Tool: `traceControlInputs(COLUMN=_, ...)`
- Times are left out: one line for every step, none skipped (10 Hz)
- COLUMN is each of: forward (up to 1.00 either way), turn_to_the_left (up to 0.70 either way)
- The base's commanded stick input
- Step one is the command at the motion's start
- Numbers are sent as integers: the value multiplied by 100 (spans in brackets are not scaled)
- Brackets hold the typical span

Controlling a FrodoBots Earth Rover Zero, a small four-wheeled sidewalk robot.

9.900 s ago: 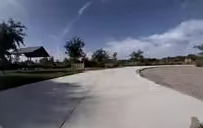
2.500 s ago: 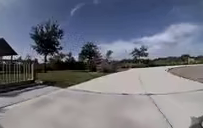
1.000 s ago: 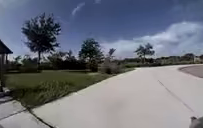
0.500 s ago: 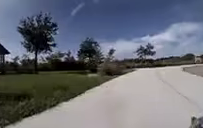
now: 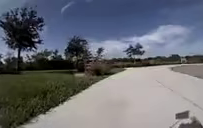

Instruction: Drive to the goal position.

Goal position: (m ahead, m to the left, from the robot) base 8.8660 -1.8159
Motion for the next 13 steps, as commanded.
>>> traceControlInputs(forward=85, turn_to_the_left=-3)
traceControlInputs(forward=85, turn_to_the_left=0)
traceControlInputs(forward=85, turn_to_the_left=0)
traceControlInputs(forward=85, turn_to_the_left=0)
traceControlInputs(forward=85, turn_to_the_left=0)
traceControlInputs(forward=85, turn_to_the_left=0)
traceControlInputs(forward=85, turn_to_the_left=0)
traceControlInputs(forward=85, turn_to_the_left=-2)
traceControlInputs(forward=85, turn_to_the_left=-26)
traceControlInputs(forward=85, turn_to_the_left=-33)
traceControlInputs(forward=85, turn_to_the_left=-33)
traceControlInputs(forward=85, turn_to_the_left=-33)
traceControlInputs(forward=85, turn_to_the_left=-33)
